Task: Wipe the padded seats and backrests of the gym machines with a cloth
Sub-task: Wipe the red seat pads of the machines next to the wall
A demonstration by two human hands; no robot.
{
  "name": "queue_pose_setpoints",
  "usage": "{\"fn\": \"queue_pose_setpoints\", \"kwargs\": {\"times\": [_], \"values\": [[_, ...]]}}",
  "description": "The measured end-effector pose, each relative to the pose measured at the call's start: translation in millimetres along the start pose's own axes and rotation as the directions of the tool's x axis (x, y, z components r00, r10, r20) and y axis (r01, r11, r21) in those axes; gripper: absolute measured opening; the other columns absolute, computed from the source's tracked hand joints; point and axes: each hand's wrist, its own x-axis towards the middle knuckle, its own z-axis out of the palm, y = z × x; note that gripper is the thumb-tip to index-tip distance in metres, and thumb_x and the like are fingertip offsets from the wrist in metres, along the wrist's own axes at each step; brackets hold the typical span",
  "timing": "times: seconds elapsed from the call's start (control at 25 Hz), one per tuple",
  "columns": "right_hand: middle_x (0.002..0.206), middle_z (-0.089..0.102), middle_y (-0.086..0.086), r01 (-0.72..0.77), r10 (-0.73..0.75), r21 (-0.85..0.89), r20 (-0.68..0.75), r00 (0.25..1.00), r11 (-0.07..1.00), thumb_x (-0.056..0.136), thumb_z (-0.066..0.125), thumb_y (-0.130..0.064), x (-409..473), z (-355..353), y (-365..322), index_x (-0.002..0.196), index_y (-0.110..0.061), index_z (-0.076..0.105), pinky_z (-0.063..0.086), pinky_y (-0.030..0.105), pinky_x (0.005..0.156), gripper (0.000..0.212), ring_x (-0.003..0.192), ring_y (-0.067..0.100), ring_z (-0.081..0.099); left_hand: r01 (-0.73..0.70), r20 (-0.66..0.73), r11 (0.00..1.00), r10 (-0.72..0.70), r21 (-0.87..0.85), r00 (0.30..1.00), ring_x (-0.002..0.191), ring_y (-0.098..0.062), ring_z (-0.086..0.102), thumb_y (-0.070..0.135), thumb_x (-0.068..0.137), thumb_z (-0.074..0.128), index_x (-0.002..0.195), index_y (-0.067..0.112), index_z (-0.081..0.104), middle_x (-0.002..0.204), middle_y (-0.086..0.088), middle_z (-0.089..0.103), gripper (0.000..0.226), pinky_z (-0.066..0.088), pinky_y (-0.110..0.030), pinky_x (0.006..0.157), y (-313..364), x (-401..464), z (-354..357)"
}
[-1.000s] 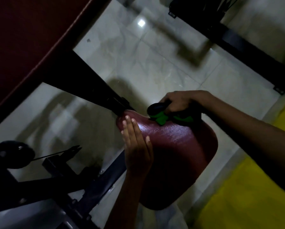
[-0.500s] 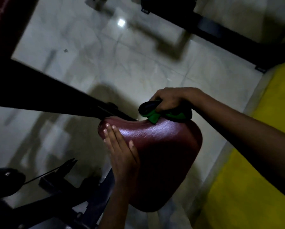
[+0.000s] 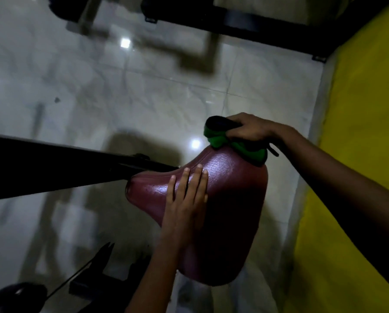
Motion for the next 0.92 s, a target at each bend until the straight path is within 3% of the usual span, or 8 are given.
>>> {"fn": "queue_pose_setpoints", "kwargs": {"times": [0.2, 0.4, 0.48, 0.64, 0.76, 0.92], "values": [[0.082, 0.061, -0.001, -0.063, 0.211, 0.43, -0.306, 0.928, 0.901, 0.086, 0.051, -0.002, -41, 25, 45, 0.092, -0.02, 0.061, 0.043, 0.023, 0.068, 0.021, 0.079, 0.014, 0.056, -0.272, 0.06, 0.962, 0.273, -0.02, 0.96, 0.136, -0.026, 0.037, 0.025, 0.094, 0.034, 0.143, 0.009, 0.04, 0.15, -0.008, 0.038, 0.052, 0.029, -0.046, 0.108, -16, 15, -7], [0.086, 0.062, 0.0, -0.034, 0.231, 0.45, -0.39, 0.892, 0.892, 0.083, 0.054, -0.008, -40, 34, 52, 0.085, -0.027, 0.061, 0.043, 0.028, 0.077, 0.021, 0.085, 0.017, 0.057, -0.566, 0.075, 0.822, 0.569, -0.06, 0.819, 0.14, -0.029, 0.033, 0.028, 0.098, 0.032, 0.145, 0.004, 0.036, 0.152, -0.013, 0.033, 0.053, 0.023, -0.044, 0.113, -12, 45, -5], [0.083, 0.061, -0.003, -0.016, 0.251, 0.483, -0.426, 0.869, 0.875, 0.082, 0.055, -0.008, -42, 39, 53, 0.082, -0.03, 0.06, 0.042, 0.027, 0.076, 0.023, 0.085, 0.015, 0.057, -0.6, 0.075, 0.797, 0.604, -0.068, 0.794, 0.14, -0.029, 0.032, 0.03, 0.098, 0.033, 0.145, 0.004, 0.036, 0.152, -0.014, 0.034, 0.053, 0.022, -0.043, 0.114, -11, 52, -3], [0.085, 0.061, -0.004, 0.083, 0.377, 0.65, -0.534, 0.757, 0.755, 0.083, 0.055, -0.006, -78, 72, 70, 0.099, -0.028, 0.061, 0.042, 0.021, 0.069, 0.028, 0.087, 0.014, 0.057, -0.605, 0.074, 0.793, 0.609, -0.065, 0.79, 0.141, -0.029, 0.03, 0.031, 0.099, 0.031, 0.145, 0.004, 0.035, 0.153, -0.013, 0.032, 0.054, 0.021, -0.043, 0.114, -10, 50, -2], [0.102, 0.063, -0.001, -0.033, 0.353, 0.526, -0.521, 0.777, 0.85, 0.083, 0.058, -0.014, -81, 65, 66, 0.116, -0.029, 0.063, 0.042, 0.022, 0.075, 0.036, 0.097, 0.016, 0.058, -0.594, 0.052, 0.803, 0.596, -0.055, 0.801, 0.142, -0.027, 0.025, 0.031, 0.099, 0.03, 0.146, 0.003, 0.032, 0.153, -0.014, 0.03, 0.054, 0.02, -0.044, 0.115, -9, 49, -2], [0.121, 0.063, -0.003, -0.119, 0.113, 0.007, -0.368, 0.923, 0.993, 0.076, 0.067, -0.041, -39, 25, 6, 0.118, -0.041, 0.06, 0.045, 0.034, 0.093, 0.043, 0.112, 0.02, 0.058, -0.576, 0.049, 0.815, 0.579, -0.061, 0.814, 0.141, -0.029, 0.026, 0.03, 0.1, 0.028, 0.146, 0.002, 0.031, 0.152, -0.016, 0.031, 0.054, 0.02, -0.045, 0.115, -9, 47, -1]]}}
